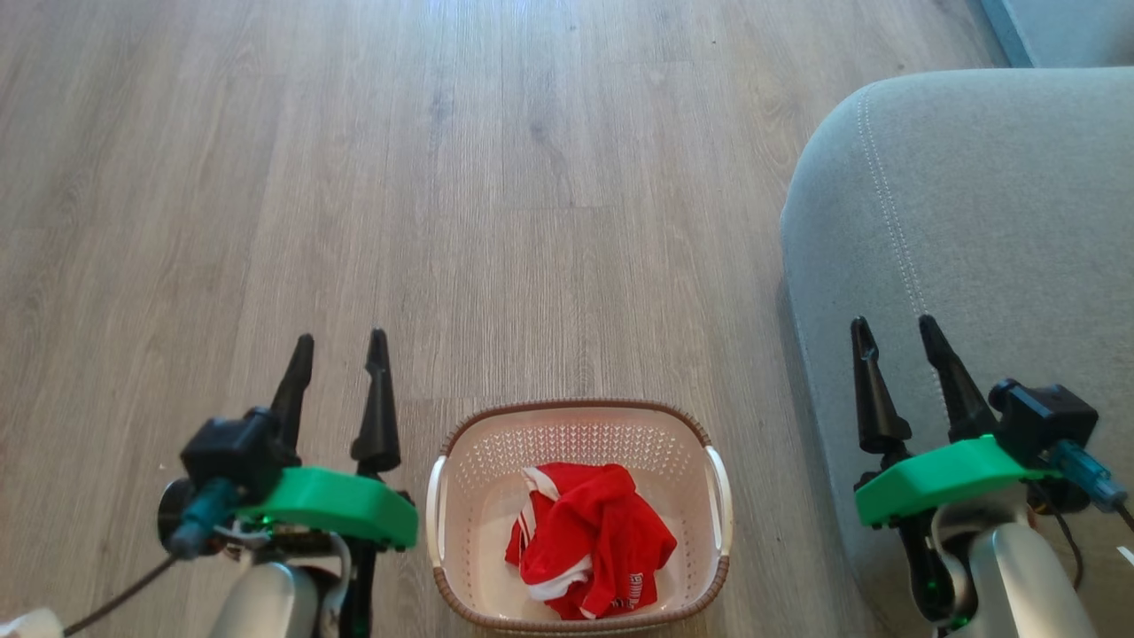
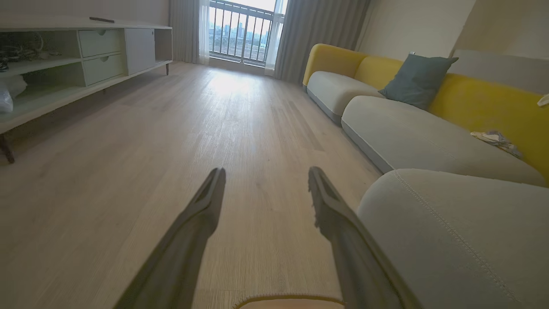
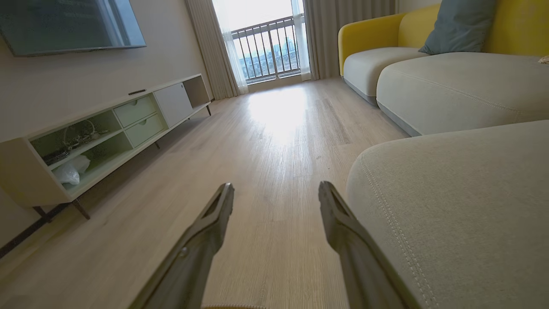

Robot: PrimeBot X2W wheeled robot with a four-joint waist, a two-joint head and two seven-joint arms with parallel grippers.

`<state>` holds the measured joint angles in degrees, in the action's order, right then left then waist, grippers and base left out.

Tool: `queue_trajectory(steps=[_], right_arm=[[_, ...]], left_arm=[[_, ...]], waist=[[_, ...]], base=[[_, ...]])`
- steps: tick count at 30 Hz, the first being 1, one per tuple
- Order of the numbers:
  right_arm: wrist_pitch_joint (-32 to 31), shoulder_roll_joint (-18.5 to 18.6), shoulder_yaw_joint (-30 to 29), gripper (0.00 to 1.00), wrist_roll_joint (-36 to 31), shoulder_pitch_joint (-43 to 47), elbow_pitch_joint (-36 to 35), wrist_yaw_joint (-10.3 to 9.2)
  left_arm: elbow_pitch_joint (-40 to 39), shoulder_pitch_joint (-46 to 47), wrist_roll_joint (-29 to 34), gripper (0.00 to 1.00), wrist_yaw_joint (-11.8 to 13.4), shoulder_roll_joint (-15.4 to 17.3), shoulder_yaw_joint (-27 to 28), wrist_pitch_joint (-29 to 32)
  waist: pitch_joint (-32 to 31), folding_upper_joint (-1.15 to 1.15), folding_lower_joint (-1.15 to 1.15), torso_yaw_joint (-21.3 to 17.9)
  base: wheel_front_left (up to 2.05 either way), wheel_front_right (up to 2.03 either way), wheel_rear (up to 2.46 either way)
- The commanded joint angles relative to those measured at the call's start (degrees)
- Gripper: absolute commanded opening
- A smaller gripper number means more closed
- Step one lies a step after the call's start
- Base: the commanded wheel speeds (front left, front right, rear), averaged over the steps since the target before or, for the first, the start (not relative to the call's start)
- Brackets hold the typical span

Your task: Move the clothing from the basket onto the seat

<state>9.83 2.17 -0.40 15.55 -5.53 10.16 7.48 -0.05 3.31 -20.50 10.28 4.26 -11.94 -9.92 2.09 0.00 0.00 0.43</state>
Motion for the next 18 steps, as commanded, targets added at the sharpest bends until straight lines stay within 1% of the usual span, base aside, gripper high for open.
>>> queue_trajectory(steps=[1, 5, 9, 11, 16, 18], right_arm=[[0.95, 0.62, 0.70, 1.00, -1.36, -3.32, -1.68, 0.01], [1.63, 0.64, 0.17, 1.00, -2.31, -3.30, -0.68, 0.01], [2.30, 0.65, 0.56, 1.00, -4.95, -3.21, -0.14, 0.01], [2.81, 0.66, 1.08, 1.00, -7.05, -3.33, 0.26, 0.01], [3.65, 0.68, 1.66, 1.00, -9.49, -3.56, 1.33, 0.01], [3.99, 0.68, 1.93, 1.00, -9.93, -3.60, 2.04, 0.01]], left_arm=[[-1.92, 1.93, 1.92, 1.00, 0.38, 0.75, 0.78, -0.83], [-1.56, 1.78, 4.87, 1.00, 1.12, 0.81, -0.26, -1.51], [-0.76, 1.78, 8.51, 1.00, 2.09, 1.21, -1.74, -2.19], [-0.60, 1.91, 11.31, 1.00, 3.25, 1.71, -3.46, -2.70], [0.14, 1.77, 14.30, 1.00, 5.82, 2.09, -5.02, -3.55], [0.27, 1.86, 15.65, 1.00, 6.45, 2.24, -5.50, -3.90]], waist=[[-0.03, 0.00, 0.00, 0.02], [-0.16, 0.00, 0.00, 0.08], [-0.18, 0.00, 0.00, 0.15], [-0.18, 0.00, 0.00, 0.16], [-0.23, 0.00, 0.00, 0.18], [-0.26, 0.00, 0.00, 0.19]], base=[[0.00, 0.00, 0.00], [0.00, 0.00, 0.00], [0.00, 0.00, 0.00], [0.00, 0.00, 0.00], [0.00, 0.00, 0.00], [0.00, 0.00, 0.00]])
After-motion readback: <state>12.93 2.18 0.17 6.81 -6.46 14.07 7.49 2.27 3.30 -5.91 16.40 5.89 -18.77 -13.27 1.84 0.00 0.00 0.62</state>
